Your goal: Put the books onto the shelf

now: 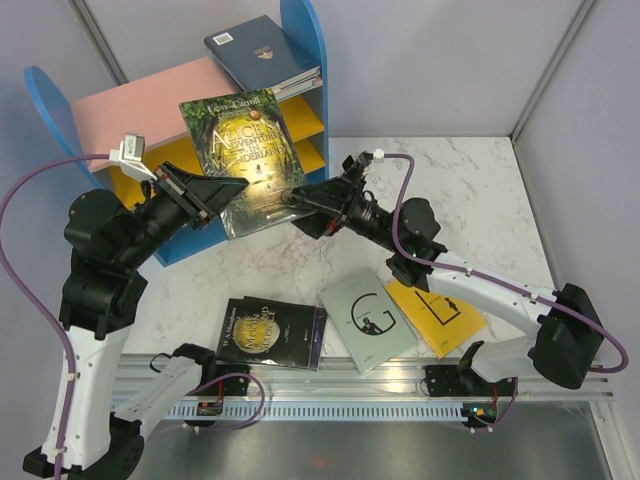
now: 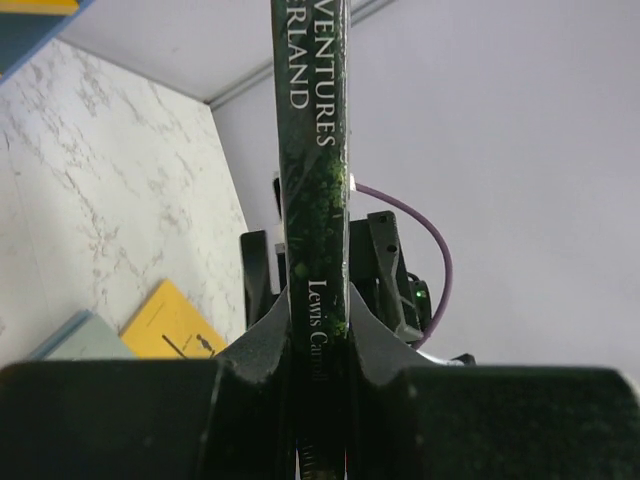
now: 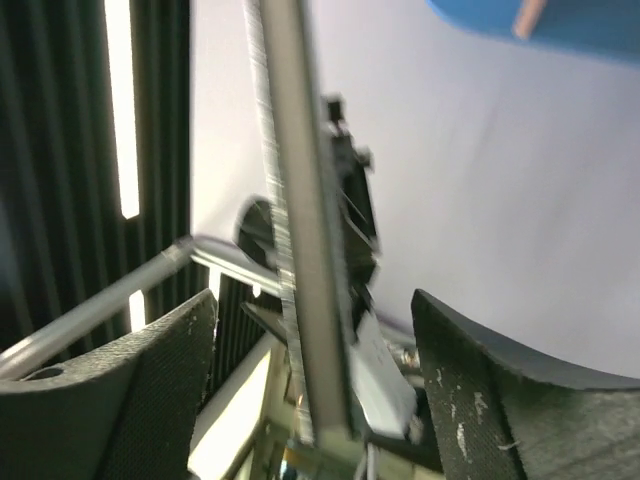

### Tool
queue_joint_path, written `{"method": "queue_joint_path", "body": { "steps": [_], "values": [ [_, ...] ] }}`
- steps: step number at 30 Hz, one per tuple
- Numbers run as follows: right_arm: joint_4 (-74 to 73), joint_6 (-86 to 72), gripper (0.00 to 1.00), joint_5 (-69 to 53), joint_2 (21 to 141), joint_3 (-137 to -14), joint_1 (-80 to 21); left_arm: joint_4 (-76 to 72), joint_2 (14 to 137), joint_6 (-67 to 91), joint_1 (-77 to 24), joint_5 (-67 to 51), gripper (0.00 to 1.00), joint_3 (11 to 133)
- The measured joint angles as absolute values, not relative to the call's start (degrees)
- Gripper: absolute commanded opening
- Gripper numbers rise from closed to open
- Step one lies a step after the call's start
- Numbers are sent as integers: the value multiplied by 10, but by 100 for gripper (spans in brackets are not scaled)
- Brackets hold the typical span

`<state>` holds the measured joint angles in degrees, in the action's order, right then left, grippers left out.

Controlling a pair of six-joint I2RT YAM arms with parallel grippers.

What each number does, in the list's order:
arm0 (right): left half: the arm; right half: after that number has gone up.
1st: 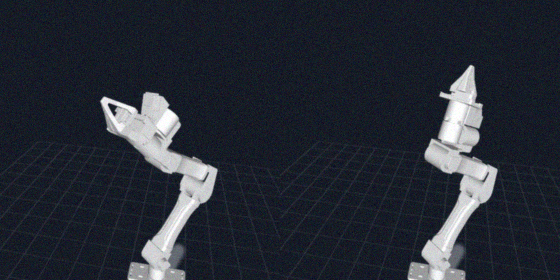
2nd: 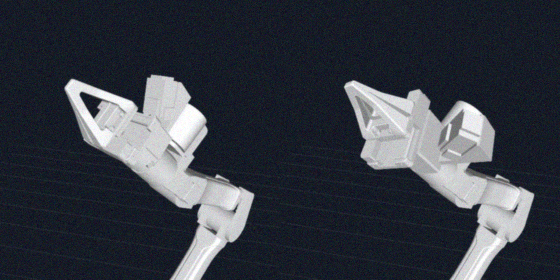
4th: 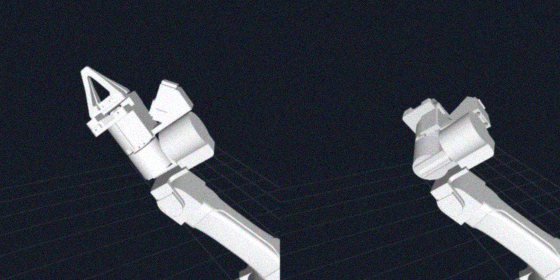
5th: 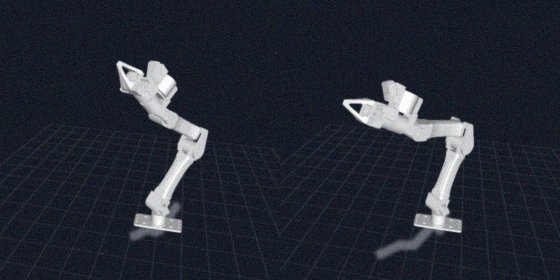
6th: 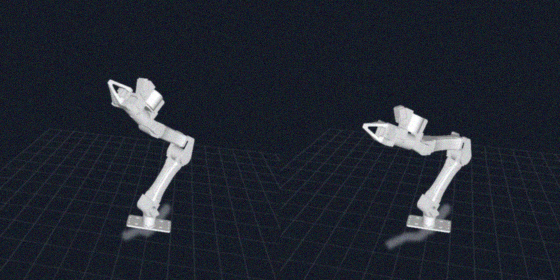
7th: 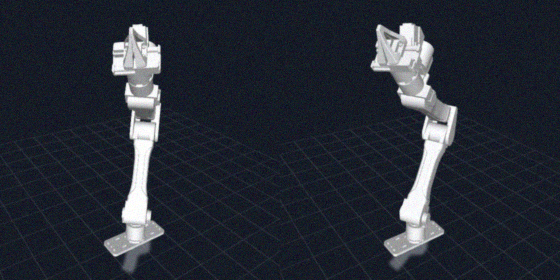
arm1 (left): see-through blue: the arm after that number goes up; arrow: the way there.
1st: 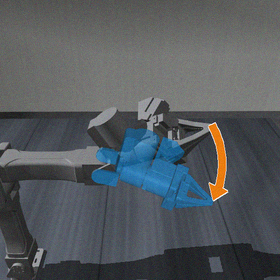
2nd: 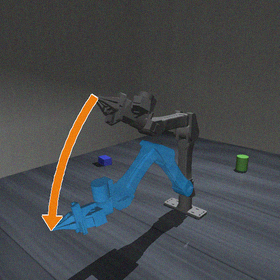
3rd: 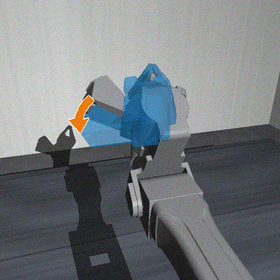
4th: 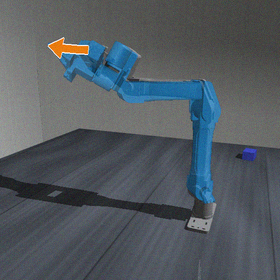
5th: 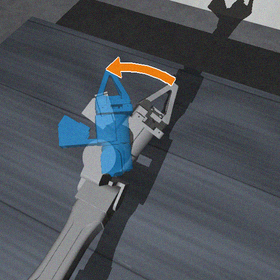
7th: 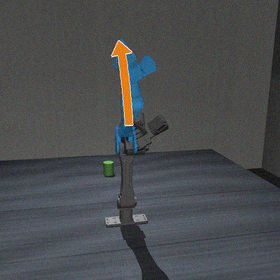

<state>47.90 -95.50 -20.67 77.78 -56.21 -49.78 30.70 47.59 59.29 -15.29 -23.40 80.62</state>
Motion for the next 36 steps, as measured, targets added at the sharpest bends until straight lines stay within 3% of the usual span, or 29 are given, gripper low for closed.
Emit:
{"method": "queue_joint_path", "body": {
  "steps": [6,9,16,32,33,36],
  "values": [
    [461,-971,57,-132,799,-651,-497,290,459,621,-153,-191,2,808],
    [434,-976,56,-121,829,-701,-501,280,444,634,-153,-159,2,802],
    [389,-973,41,-113,848,-741,-509,283,430,652,-155,-118,2,795],
    [328,-939,40,-84,854,-744,-523,348,477,673,-159,-34,2,839],
    [324,-937,38,-81,854,-744,-524,350,481,675,-159,-31,2,840],
    [316,-933,21,-74,856,-750,-525,349,494,682,-159,-31,2,847]
  ]
}}
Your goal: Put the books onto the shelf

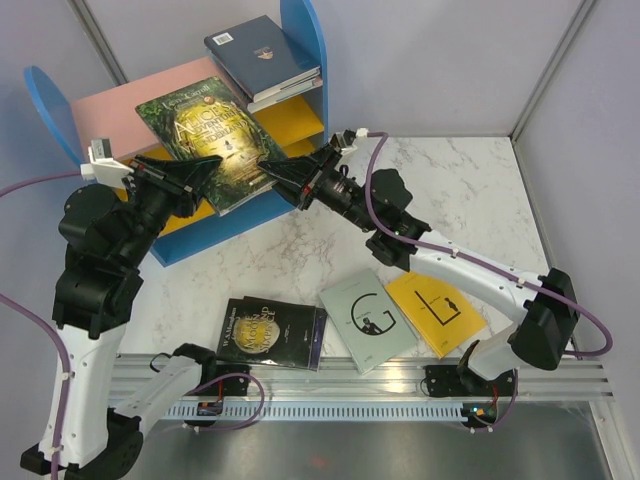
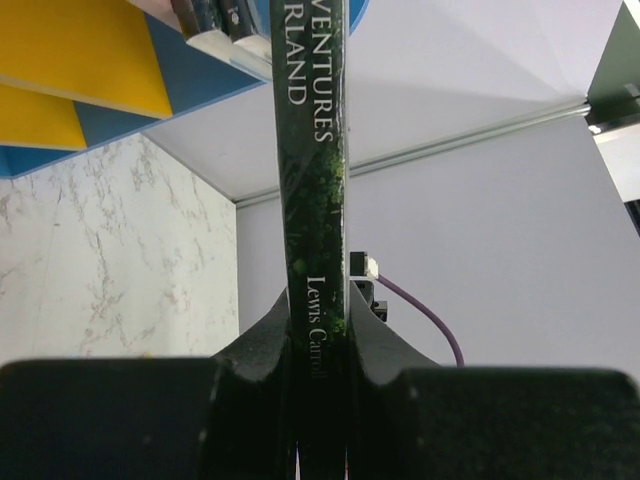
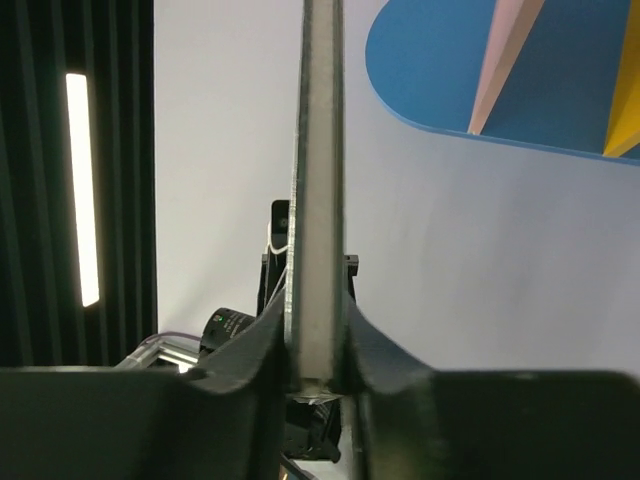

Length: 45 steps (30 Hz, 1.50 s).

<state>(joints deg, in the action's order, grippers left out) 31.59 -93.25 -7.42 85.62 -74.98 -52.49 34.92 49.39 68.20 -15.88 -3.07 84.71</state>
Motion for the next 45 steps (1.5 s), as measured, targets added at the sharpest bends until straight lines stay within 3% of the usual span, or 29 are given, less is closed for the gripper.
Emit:
{"method": "queue_joint_path", "body": {
  "steps": [5,7,8,13,19,25,38,41,43,44,45],
  "values": [
    [295,-929,0,-74,884,-797,-524,337,500,686,-154,-18,4,857],
    [275,-921,0,-74,888,-818,-524,335,504,682,-153,-19,16,866],
    [262,-915,0,-73,888,-832,-523,333,508,676,-152,-20,37,874],
    [195,-887,0,-74,889,-904,-509,344,549,580,-153,-32,99,939],
    [114,-869,0,-76,905,-986,-434,383,570,493,-152,-30,100,975],
    [41,-861,0,-82,997,-1132,-355,420,544,447,-152,-13,100,976],
    [-88,-870,1,-139,1186,-1352,-308,449,474,412,-152,21,100,949],
    [-115,-873,14,-143,1197,-1352,-300,454,471,409,-152,27,100,940],
    [-113,-878,29,-147,1199,-1352,-293,458,467,408,-152,29,100,934],
    [-113,-878,48,-147,1198,-1352,-290,462,465,408,-152,30,100,931],
    [-111,-878,56,-148,1198,-1352,-286,463,464,408,-152,30,100,929]
  ]
}}
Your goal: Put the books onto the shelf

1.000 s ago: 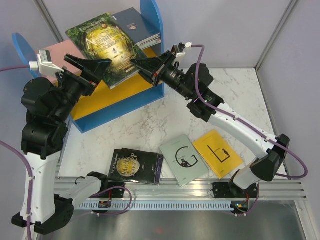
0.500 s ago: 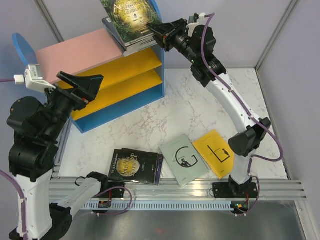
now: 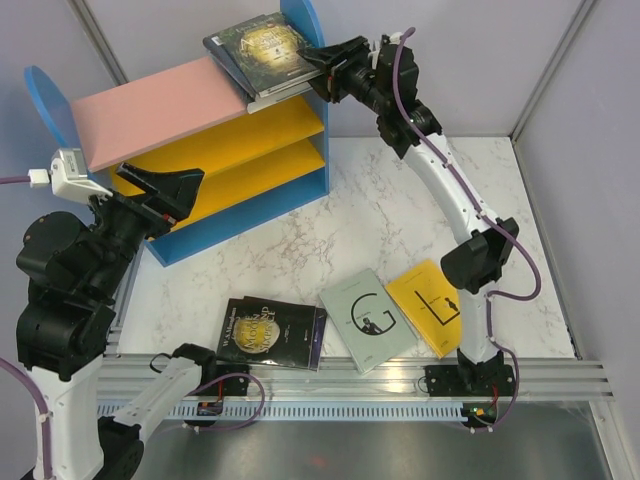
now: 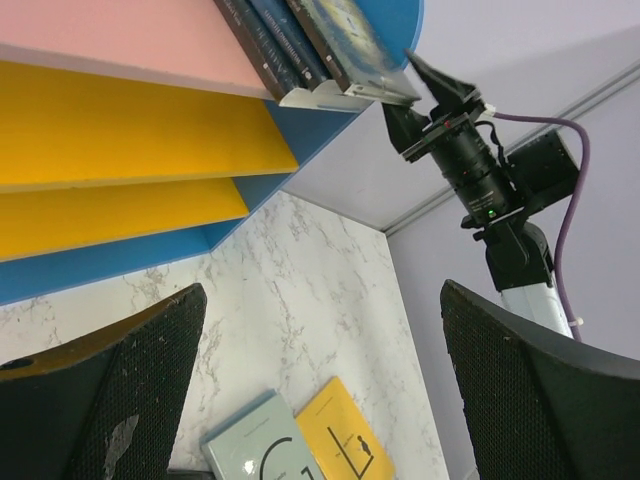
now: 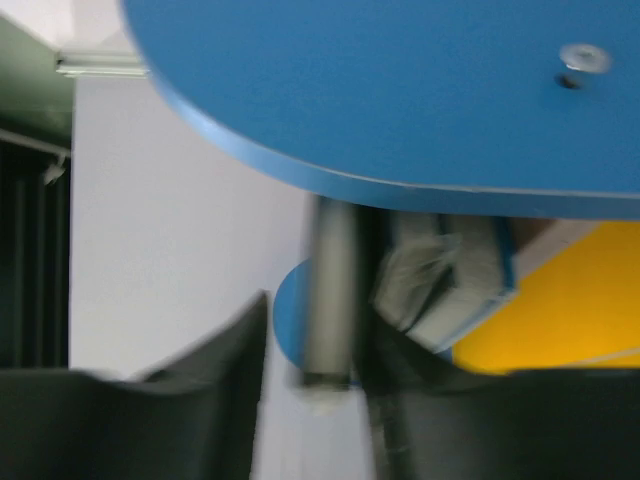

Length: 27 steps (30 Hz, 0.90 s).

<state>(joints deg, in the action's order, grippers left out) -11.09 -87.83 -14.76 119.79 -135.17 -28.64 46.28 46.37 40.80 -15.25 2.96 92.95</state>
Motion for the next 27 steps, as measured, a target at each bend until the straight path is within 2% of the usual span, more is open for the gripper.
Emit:
{"method": "queue_joint_path", "body": {
  "steps": [1,3,6,14,15,17,20,21,27],
  "values": [
    [-101,-886,62,-150,1198,-1352,-282,465,462,408,-152,30,100,928],
    [-90,-892,90,-152,1195,-1354,-274,468,460,408,-152,30,100,926],
    [-77,-891,98,-158,1184,-1352,-264,470,459,407,-152,30,100,926],
    [-57,-876,97,-166,1096,-1199,-260,472,460,408,-152,29,100,916],
    [-53,-876,84,-169,1087,-1180,-260,473,460,408,-152,28,100,914],
    [-43,-874,77,-171,1068,-1145,-261,474,462,408,-152,27,100,912],
    [-27,-870,56,-171,1046,-1110,-261,475,463,408,-152,24,100,907],
    [-20,-868,46,-171,1042,-1105,-261,475,463,408,-152,24,100,906],
    [18,-865,28,-173,1033,-1102,-264,476,464,408,-152,14,100,897]
  ]
}}
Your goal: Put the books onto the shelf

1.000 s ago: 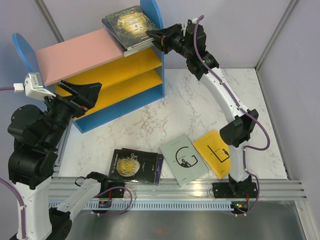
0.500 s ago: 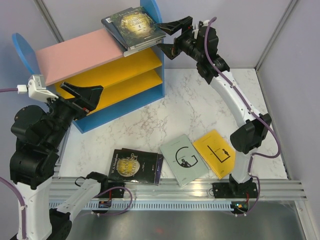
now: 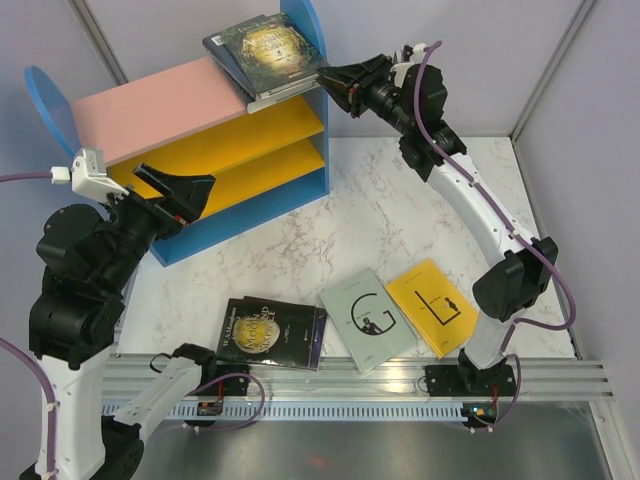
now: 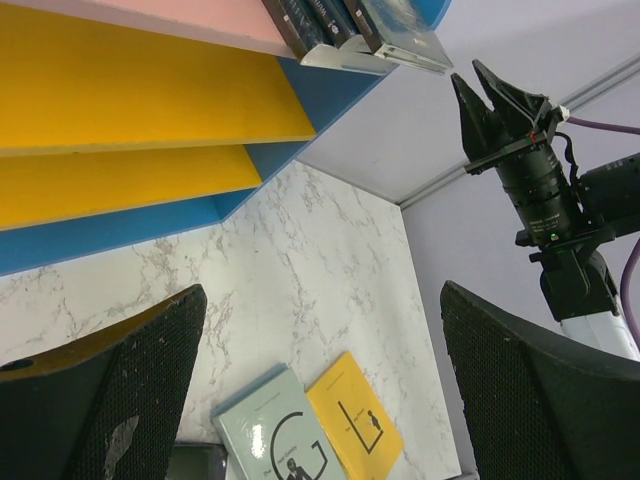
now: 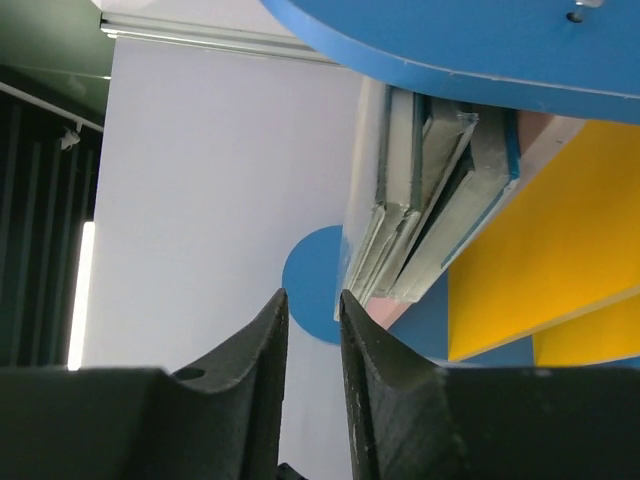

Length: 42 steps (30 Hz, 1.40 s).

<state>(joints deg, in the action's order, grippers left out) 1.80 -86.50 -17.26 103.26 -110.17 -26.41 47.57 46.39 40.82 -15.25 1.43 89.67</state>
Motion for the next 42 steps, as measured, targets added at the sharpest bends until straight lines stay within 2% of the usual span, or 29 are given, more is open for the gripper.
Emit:
{"method": "queue_joint_path", "body": {
  "steps": [3,15,42],
  "values": [
    [26,-866,24,-173,1033,-1102,-268,476,463,408,-152,13,100,893],
    [31,-868,17,-174,1062,-1134,-288,484,440,408,-152,15,100,891],
    [82,-888,14,-176,1097,-1114,-309,527,439,407,-152,26,100,931]
  ]
}}
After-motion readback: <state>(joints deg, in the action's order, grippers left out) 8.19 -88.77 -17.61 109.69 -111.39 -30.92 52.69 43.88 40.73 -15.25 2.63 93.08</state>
